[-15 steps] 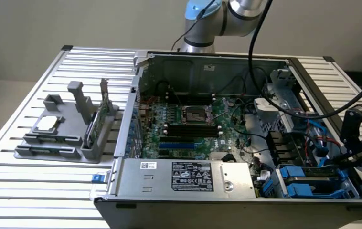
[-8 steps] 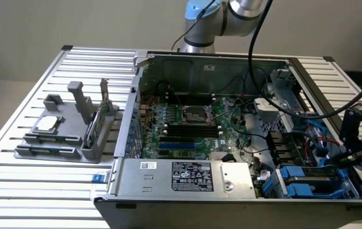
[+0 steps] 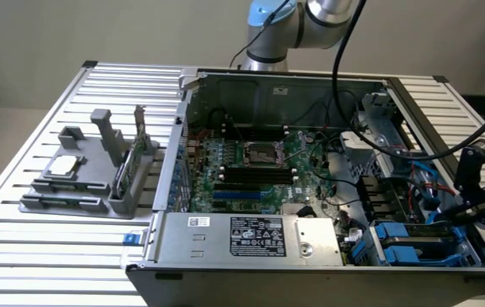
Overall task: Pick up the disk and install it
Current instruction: 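Insert the first disk wire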
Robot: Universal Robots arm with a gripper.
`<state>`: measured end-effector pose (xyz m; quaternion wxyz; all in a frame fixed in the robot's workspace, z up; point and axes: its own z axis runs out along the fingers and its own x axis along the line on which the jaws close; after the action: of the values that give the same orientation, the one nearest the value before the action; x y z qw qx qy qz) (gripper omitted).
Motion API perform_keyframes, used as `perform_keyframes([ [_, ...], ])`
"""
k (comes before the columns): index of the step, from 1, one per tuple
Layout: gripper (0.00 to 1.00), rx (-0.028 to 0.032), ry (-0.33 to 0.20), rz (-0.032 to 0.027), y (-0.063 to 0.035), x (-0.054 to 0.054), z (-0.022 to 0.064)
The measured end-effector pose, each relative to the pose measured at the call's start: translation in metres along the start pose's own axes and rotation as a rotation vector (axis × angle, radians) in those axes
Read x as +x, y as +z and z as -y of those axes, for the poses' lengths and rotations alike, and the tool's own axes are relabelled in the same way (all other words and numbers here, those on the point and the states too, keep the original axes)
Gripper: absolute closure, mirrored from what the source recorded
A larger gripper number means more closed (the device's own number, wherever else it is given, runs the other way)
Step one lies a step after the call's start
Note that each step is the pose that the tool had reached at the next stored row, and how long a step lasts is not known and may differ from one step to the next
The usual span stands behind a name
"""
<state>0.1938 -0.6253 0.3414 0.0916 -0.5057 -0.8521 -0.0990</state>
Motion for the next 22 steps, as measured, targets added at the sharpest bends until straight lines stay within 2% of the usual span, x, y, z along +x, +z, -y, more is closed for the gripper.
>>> perform_keyframes([
  [4,0.79,-0.0027,0.000,-0.0043,0.0006,-0.0006,0.0004],
  [8,0.79,-0.0049,-0.001,-0.0050,0.0011,-0.0011,0.0006],
  [13,0.79,-0.0123,-0.003,-0.0052,0.0032,-0.0018,0.0008],
  [16,0.79,-0.0157,-0.003,-0.0096,0.0037,-0.0019,0.0009],
  [19,0.79,-0.0176,-0.004,-0.0126,0.0037,-0.0019,0.0008],
  [22,0.79,-0.0178,-0.004,-0.0131,0.0032,-0.0018,0.0008],
])
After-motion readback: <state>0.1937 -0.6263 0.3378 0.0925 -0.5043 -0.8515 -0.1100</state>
